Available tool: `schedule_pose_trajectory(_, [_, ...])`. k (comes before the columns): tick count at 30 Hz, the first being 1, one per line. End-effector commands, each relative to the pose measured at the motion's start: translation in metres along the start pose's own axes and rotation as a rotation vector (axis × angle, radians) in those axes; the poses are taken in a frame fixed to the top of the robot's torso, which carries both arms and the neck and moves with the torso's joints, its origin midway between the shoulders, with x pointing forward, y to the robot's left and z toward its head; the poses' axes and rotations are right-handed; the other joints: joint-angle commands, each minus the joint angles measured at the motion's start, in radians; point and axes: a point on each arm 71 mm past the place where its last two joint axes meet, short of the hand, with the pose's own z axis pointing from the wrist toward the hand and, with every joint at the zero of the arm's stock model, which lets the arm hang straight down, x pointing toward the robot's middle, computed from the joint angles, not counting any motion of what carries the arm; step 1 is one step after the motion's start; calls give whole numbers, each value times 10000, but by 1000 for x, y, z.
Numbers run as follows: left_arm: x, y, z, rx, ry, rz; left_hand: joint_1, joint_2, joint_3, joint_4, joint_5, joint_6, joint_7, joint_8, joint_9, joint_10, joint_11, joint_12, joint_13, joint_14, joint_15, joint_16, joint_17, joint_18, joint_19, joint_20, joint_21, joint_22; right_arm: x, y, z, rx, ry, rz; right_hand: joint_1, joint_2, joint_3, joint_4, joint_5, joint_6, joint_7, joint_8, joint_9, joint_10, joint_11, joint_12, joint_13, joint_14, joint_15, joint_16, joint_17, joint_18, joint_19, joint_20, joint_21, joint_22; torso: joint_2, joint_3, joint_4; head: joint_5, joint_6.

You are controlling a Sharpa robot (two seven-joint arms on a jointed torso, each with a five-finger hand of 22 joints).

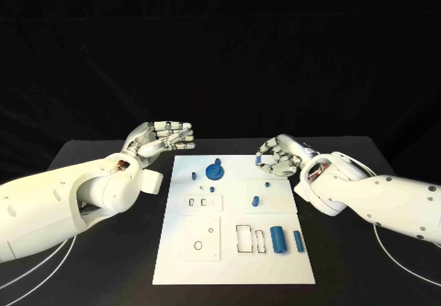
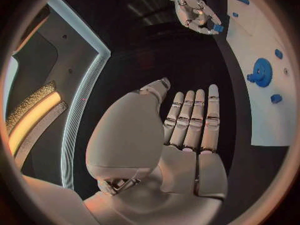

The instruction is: Assemble the parts on the task board

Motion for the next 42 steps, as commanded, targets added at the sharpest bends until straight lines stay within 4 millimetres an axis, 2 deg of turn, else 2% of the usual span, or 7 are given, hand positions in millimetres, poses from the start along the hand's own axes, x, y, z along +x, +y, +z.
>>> schedule_pose_trajectory(1, [1,0,2,49,138,-56,-13,-32,35,-35,-29,-79,312,-39,10,-4,28,-36,-7,-75,-19,-33,13,122,-59,-4,-33,-10,14,25,3,156,111,-124,-11,82,79,9,44,15,-26,114,122,60,-31,-31,1535,1061,-49,60,2635,-144,525,-102,-22,1959,-67,-18,-18,62,-47])
schedule_pose_trajectory(5, [1,1,3,29,131,-51,-16,-30,38,-35,-30,-76,310,-37,12,0,27,-33,-6,-72,-20,-33,16,122,-59,-3,-33,-10,33,52,5,-244,524,-100,-11,82,79,9,44,15,-26,114,122,60,-31,-31,1535,1061,-49,60,2635,-144,525,-102,-22,1959,-113,-47,-18,101,-99])
schedule_pose_trajectory(13, [4,3,6,-51,141,-19,-24,-30,40,-34,-31,-70,307,-34,14,7,25,-29,-5,-68,-21,-33,23,123,-59,-3,-32,-11,69,81,6,-473,1237,-319,-100,72,77,33,36,-33,-21,138,135,37,-27,-54,1513,1061,-49,60,2635,-142,520,-108,-34,1952,-154,-123,7,152,-172])
schedule_pose_trajectory(17, [4,3,7,-73,131,6,-24,-34,40,-37,-31,-69,305,-33,15,10,24,-28,-4,-67,-22,-33,24,124,-58,-3,-31,-11,84,89,4,-531,1499,-472,-128,61,73,39,39,-39,-23,149,141,24,-28,-66,1500,1061,-49,60,2635,-131,497,-109,-74,1921,-142,-104,-11,210,-173])
schedule_pose_trajectory(24, [6,4,7,-103,167,20,-15,-47,43,-53,-30,-63,299,-30,17,18,17,-25,-3,-62,-25,-33,31,127,-54,-6,-27,-10,104,96,1,-546,1878,-750,-199,16,55,45,37,-48,-30,185,158,10,-32,-81,1486,1061,-53,60,2635,-122,477,-113,-111,1893,-125,-98,-2,193,-214])
schedule_pose_trajectory(27, [6,4,7,-118,182,21,-15,-47,43,-53,-30,-63,299,-30,17,18,17,-25,-3,-62,-25,-33,31,127,-54,-6,-27,-10,112,98,-1,-603,2010,-851,-237,-8,46,50,36,-55,-33,202,165,14,-35,-79,1491,1061,-55,60,2635,-118,469,-115,-126,1883,-123,-83,-6,206,-245])
schedule_pose_trajectory(42, [6,4,7,-141,200,28,-3,-67,51,-79,-30,-53,296,-23,22,32,12,-20,-1,-56,-31,-35,44,129,-47,-8,-20,-9,131,99,-4,-715,2334,-1129,-268,-63,33,31,20,-65,-41,230,176,19,-42,-76,1497,1061,-60,60,2635,-114,461,-119,-142,1872,-128,-74,-6,284,-377])
